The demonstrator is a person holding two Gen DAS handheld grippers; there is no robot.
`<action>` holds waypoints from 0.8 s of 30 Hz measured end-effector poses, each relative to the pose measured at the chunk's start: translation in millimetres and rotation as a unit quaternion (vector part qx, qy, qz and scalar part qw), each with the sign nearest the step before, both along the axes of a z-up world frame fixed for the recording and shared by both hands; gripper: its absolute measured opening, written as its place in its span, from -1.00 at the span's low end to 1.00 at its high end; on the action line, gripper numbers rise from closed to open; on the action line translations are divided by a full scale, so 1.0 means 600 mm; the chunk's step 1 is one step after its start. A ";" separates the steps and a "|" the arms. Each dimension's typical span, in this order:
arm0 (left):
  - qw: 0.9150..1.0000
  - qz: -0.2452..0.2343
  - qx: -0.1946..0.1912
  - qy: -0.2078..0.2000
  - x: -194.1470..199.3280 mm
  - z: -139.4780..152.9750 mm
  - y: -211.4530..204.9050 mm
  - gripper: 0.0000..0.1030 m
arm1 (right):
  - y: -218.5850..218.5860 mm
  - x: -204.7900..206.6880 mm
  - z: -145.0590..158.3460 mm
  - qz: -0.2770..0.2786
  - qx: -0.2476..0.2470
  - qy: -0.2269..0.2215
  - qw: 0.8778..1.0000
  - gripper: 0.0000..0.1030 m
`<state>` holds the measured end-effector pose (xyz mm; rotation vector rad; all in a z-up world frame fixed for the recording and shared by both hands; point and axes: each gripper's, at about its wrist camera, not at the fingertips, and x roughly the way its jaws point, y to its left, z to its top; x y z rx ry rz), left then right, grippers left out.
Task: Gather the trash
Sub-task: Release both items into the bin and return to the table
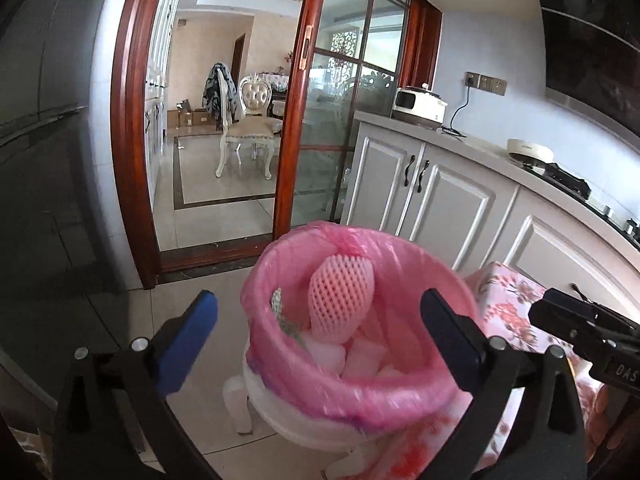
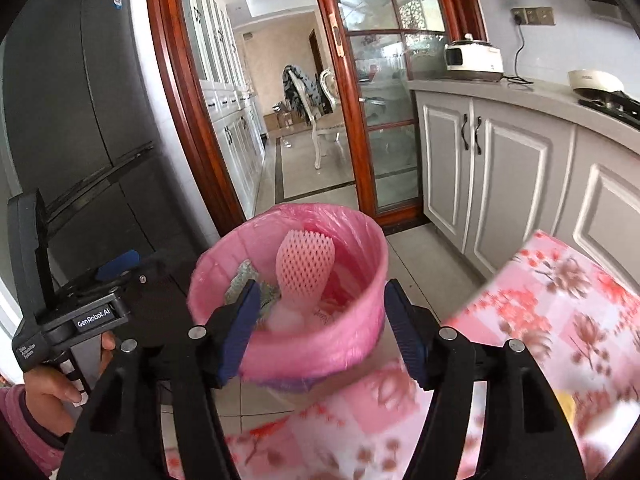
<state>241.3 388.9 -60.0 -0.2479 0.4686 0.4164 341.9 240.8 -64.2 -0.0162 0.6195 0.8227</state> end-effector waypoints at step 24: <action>0.984 -0.177 0.008 0.019 -0.153 -0.015 -0.389 0.91 | -0.411 -0.250 -0.009 -0.172 0.029 -0.011 0.985 0.38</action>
